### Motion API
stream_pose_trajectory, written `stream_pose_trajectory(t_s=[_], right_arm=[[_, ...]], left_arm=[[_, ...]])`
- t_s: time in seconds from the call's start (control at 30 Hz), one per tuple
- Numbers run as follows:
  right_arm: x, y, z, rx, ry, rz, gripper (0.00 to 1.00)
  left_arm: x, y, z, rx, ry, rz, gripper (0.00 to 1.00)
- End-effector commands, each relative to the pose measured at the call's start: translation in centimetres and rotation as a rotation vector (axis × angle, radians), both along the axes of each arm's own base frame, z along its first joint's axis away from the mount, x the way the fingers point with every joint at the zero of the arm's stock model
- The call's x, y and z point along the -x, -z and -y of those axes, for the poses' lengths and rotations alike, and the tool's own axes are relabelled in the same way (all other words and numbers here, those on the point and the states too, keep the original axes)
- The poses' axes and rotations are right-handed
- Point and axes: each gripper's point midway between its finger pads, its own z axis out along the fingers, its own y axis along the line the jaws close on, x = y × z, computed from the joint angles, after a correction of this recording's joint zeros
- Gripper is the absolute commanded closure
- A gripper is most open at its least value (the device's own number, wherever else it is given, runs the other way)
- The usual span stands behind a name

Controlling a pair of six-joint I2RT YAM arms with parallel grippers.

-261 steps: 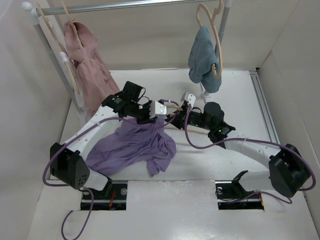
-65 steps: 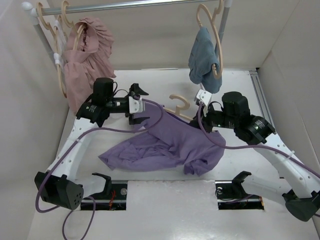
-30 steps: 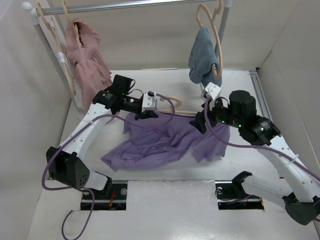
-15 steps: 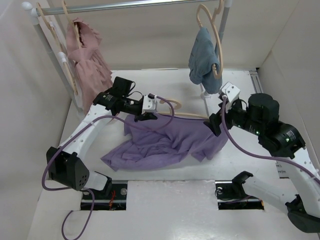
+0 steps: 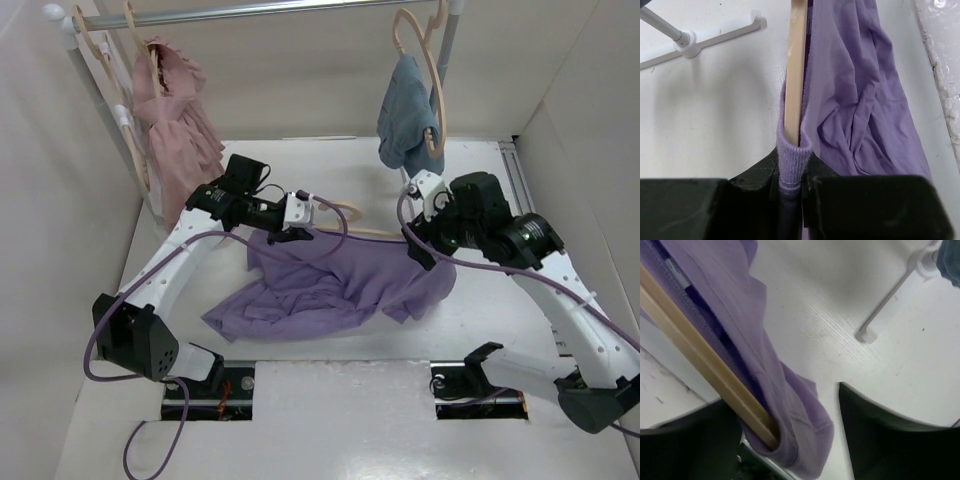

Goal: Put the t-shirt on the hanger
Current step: Place tshirt on hanger

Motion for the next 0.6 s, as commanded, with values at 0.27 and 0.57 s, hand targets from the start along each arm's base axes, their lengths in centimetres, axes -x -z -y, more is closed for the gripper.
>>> stream_pose_trajectory(t_s=[0.27, 0.57], right_arm=[[0.1, -3.6, -3.6, -0.12, -0.21, 0.068, 1.0], [-1.4, -4.4, -13.4, -0.22, -0.436, 0.108, 1.0]], left_arm=[[0.3, -2.0, 0.0, 0.04, 0.03, 0.055, 1.0], [0.8, -2.2, 0.8, 0.038, 0.063, 0.057, 1.0]])
